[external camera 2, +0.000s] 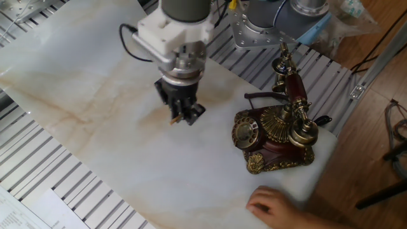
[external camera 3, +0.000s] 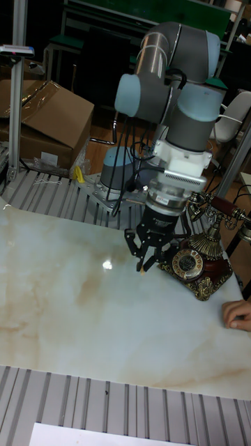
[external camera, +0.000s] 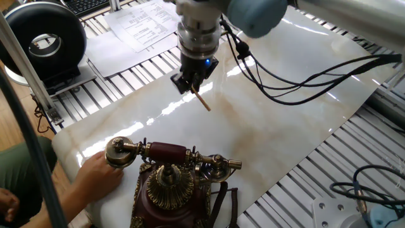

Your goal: Dial a number on an old rotary phone

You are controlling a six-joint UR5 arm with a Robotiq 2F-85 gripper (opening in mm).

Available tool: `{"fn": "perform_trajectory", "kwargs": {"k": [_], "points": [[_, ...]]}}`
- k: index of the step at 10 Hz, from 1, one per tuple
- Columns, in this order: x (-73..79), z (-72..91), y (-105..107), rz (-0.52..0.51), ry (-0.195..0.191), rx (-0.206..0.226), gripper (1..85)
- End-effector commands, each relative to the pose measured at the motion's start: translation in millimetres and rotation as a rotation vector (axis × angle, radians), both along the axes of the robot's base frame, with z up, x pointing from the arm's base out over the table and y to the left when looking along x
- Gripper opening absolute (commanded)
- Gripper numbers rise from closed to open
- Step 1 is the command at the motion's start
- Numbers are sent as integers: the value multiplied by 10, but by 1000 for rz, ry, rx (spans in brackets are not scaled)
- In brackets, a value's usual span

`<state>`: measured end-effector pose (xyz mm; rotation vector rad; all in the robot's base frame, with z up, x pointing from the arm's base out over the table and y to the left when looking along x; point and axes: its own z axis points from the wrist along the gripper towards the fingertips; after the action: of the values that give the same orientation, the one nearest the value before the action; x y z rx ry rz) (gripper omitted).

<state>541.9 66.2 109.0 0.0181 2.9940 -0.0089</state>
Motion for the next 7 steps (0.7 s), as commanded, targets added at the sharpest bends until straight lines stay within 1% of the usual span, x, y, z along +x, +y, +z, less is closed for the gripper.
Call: {"fn": "perform_trajectory", "kwargs": {"k": [1, 2, 3, 4, 6, 7], "points": [[66, -255, -45, 87, -26, 23, 110], [117, -370, -41, 121, -56, 35, 143], [99, -387, -9, 133, -51, 47, 183], [95, -417, -20, 141, -50, 43, 203], [82, -472, -39, 179, -58, 40, 290], [70, -483, -42, 187, -57, 41, 317]]}}
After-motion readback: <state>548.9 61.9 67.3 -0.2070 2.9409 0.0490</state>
